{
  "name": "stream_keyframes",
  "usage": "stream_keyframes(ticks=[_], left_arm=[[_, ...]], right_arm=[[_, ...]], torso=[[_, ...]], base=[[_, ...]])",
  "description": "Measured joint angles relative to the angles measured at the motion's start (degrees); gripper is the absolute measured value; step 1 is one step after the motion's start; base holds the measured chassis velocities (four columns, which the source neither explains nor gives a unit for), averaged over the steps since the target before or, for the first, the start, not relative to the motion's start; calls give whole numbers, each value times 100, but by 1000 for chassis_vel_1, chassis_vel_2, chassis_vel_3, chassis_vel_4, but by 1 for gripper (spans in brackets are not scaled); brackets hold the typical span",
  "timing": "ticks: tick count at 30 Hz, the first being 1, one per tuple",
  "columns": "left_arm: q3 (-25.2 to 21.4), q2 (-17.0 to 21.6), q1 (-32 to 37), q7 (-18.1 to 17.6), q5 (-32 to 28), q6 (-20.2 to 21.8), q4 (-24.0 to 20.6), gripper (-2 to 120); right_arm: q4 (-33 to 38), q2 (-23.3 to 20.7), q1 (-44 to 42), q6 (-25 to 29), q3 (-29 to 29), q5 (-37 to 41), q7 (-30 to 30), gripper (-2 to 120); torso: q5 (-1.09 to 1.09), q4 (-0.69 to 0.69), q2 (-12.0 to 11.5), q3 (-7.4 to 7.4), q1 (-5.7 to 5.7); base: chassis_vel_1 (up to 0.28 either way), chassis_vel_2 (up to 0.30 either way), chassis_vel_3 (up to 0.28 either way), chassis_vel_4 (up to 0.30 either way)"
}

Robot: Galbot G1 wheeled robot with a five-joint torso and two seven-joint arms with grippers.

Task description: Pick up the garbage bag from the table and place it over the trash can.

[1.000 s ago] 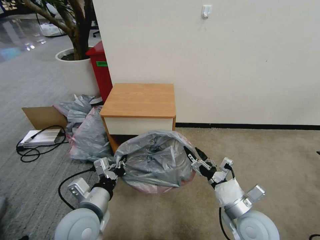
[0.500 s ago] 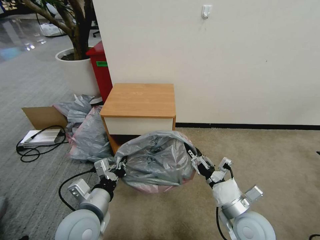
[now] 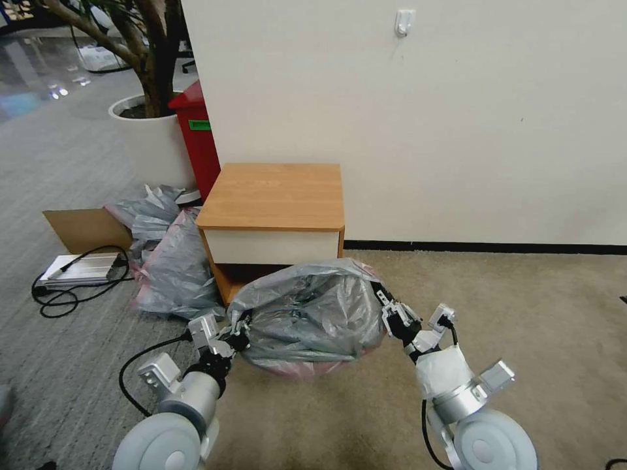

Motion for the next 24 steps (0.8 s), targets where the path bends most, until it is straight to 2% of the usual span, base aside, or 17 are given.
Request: stream_keyframes(ticks=[9,17,24], left_arm=[[108,-6,106,167,56,29,-160,3],[161,-84,110,186,-41,34,-268,3],[194,-188,124,155,-411,54,-423,7]], right_arm=[[-204,-128,163,-68,11,-213,297,0],[-668,-208,277,-154,-33,-861,470,0],[-1181,-202,480,-76,-225,-1585,599,0]], torso=[[0,0,0,0,0],[0,0,0,0,0],[0,0,0,0,0]], base=[[0,0,0,0],[0,0,0,0],[0,0,0,0]])
